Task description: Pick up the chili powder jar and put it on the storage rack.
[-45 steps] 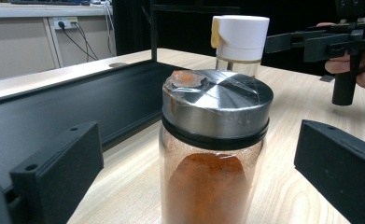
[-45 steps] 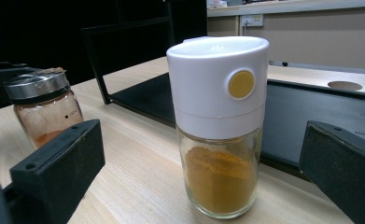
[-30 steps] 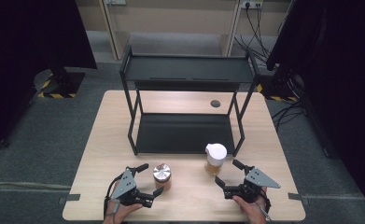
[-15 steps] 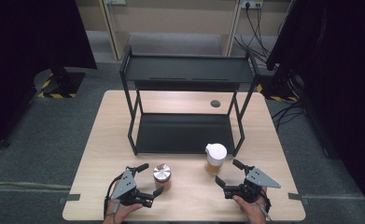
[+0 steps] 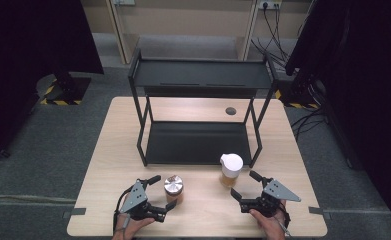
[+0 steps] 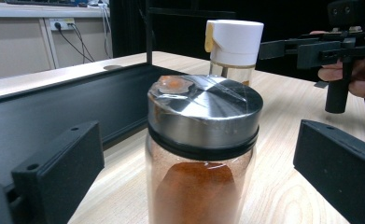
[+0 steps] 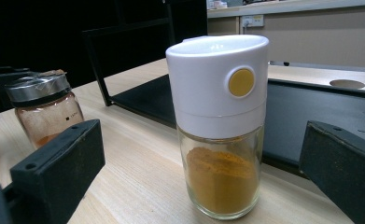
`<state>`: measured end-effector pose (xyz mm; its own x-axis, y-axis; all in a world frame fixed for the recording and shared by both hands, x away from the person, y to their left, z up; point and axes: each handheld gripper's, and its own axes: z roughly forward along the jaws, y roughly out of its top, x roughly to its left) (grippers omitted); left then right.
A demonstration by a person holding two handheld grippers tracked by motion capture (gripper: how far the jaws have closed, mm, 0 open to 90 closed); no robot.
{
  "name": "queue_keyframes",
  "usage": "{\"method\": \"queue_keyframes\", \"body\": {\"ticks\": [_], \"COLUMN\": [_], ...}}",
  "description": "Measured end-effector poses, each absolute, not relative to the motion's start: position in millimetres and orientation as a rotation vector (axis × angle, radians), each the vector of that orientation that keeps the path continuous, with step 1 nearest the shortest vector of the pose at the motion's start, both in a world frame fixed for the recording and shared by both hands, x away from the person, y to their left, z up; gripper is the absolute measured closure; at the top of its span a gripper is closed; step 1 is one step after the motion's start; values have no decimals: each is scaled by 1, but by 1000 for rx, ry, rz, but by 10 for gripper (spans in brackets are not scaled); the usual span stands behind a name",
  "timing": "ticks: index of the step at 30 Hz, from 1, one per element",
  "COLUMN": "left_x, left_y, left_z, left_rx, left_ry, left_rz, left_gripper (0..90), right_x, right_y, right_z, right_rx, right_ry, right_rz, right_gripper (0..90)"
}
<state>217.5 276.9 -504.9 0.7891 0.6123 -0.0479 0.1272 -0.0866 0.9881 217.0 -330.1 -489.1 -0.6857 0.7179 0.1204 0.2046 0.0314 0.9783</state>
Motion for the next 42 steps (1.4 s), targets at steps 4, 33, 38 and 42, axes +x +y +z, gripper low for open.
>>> {"method": "queue_keyframes", "body": {"ticks": [4, 33, 38, 42], "left_x": [218, 237, 236, 234], "left_y": [274, 258, 256, 255], "left_z": [-504, -495, -493, -492], "left_rx": [1637, 1733, 1747, 1747], "left_ry": [600, 628, 629, 634], "left_rz": [443, 408, 418, 425], "left_gripper": [12, 219, 296, 301], "right_x": [217, 218, 218, 218], "right_y": [-330, -330, -330, -330], "right_z": [-489, -491, -491, -491], "right_rx": [931, 931, 931, 930], "right_ry": [1910, 1908, 1912, 1910], "right_rz": [1696, 1709, 1709, 1709], "right_gripper": [4, 4, 4, 4]}}
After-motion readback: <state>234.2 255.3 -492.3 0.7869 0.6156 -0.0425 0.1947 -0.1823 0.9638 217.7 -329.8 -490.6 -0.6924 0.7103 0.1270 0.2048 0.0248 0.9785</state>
